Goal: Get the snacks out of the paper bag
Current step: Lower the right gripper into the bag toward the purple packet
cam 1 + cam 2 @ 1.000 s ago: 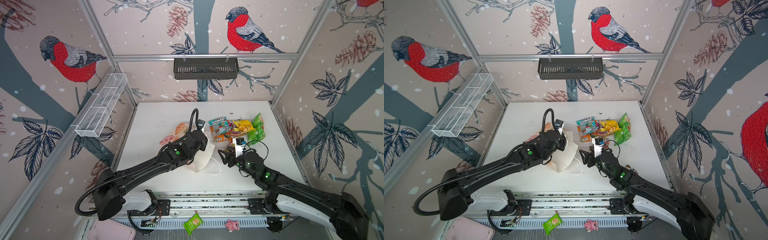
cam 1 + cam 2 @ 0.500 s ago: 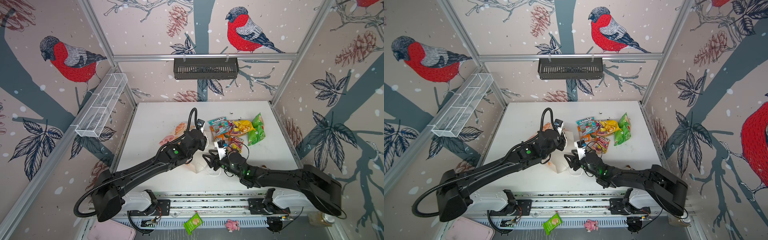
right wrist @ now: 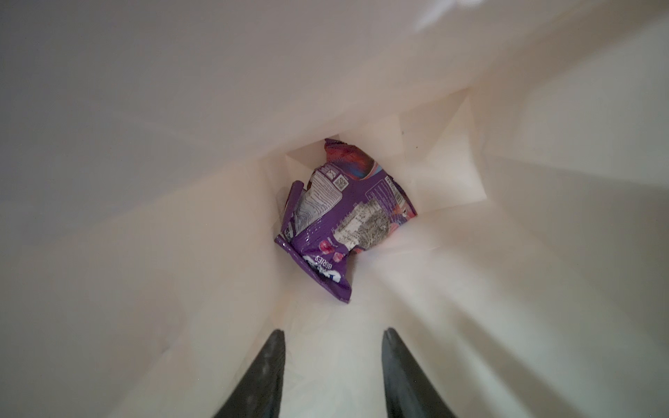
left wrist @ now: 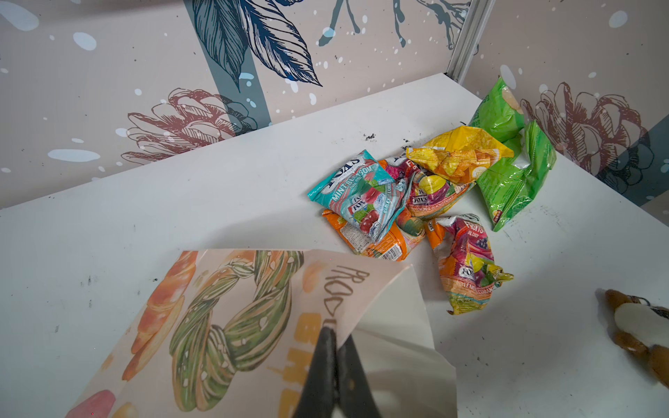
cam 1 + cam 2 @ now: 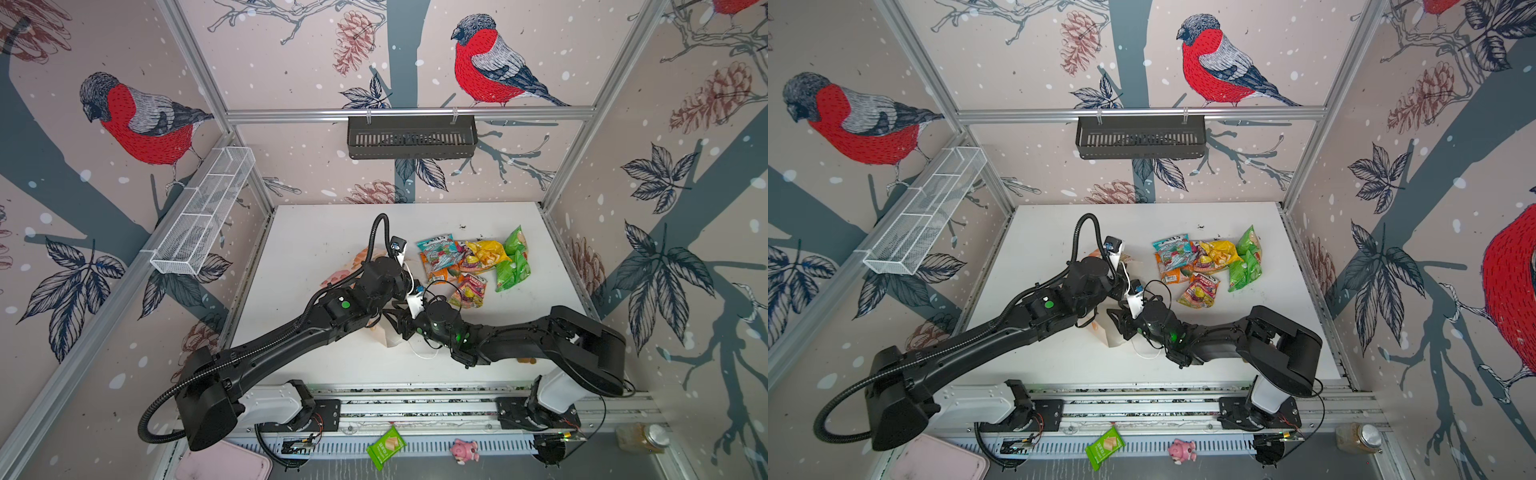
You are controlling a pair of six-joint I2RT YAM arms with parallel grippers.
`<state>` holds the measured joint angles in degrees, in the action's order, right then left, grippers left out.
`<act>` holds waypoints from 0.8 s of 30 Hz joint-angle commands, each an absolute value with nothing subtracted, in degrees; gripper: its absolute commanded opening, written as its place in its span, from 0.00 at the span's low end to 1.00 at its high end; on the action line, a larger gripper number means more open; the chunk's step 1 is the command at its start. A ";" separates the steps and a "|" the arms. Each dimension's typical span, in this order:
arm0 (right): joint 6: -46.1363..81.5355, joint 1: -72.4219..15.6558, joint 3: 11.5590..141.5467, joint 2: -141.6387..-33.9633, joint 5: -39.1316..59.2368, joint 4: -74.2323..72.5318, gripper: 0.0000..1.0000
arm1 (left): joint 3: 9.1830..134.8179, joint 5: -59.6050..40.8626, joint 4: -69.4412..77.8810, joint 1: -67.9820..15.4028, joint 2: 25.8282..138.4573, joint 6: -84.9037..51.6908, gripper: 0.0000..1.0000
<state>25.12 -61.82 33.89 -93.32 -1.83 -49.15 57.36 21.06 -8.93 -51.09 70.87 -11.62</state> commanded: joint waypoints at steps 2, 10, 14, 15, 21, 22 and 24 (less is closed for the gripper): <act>23.16 -62.50 35.10 -95.65 -2.11 -51.97 0.45 | 59.22 21.27 -7.82 -50.63 70.60 -12.01 0.00; 21.05 -63.92 39.56 -99.57 -2.53 -49.14 0.45 | 60.21 21.35 -8.44 -50.32 70.88 -11.32 0.00; 21.34 -63.99 43.33 -101.93 -1.89 -46.65 0.46 | 59.94 19.54 -7.26 -49.87 70.29 -10.77 0.00; 21.34 -64.03 44.58 -102.56 -1.70 -45.60 0.46 | 59.99 19.07 -7.05 -49.83 70.16 -10.65 0.00; 21.01 -64.12 50.45 -105.66 1.63 -42.00 0.54 | 60.03 17.07 -6.16 -49.75 69.30 -10.53 0.00; 20.99 -64.13 51.23 -105.97 1.67 -41.29 0.56 | 60.07 17.14 -6.22 -49.83 69.20 -10.41 0.00; 21.18 -64.11 52.03 -105.79 0.82 -39.73 0.65 | 60.96 18.35 -7.75 -49.73 69.83 -10.49 0.00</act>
